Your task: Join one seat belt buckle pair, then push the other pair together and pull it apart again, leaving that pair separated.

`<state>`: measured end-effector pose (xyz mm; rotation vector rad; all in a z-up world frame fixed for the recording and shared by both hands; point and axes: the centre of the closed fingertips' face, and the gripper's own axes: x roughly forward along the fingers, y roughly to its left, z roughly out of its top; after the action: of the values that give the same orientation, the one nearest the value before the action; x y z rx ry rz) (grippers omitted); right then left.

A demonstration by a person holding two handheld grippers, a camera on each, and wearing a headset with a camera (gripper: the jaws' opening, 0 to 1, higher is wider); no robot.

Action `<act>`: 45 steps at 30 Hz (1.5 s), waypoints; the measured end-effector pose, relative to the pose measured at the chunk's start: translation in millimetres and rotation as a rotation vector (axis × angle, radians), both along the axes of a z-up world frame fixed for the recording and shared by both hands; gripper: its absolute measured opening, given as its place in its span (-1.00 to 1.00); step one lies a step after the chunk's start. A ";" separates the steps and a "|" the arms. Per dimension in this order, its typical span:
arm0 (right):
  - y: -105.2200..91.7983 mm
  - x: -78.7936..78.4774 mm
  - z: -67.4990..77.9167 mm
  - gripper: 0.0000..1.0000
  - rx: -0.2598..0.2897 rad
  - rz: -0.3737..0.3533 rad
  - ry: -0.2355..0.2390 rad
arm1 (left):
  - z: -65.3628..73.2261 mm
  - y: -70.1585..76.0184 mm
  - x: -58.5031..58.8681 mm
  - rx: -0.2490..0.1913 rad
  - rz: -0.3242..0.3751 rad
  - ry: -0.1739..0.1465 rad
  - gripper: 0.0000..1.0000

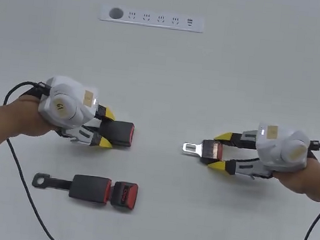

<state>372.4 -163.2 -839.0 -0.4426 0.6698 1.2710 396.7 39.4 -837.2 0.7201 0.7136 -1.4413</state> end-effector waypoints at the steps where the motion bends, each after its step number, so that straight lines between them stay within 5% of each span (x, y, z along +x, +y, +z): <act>1: 1.2 -0.8 0.0 -0.30 0.003 -0.002 0.000 | 0.0 0.1 0.0 0.001 0.001 0.001 -0.31; 15: 7.3 1.6 -1.1 -0.30 0.027 -0.024 -0.007 | 0.1 1.1 -0.7 0.004 0.009 0.015 -0.31; 45: 83.4 18.8 -4.2 -0.30 0.061 -0.027 -0.012 | 0.6 2.6 -1.7 0.016 0.017 0.024 -0.31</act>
<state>391.2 -79.9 -843.2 -0.3898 0.6235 1.2594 395.0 42.0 -836.5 0.7082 0.7488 -1.4326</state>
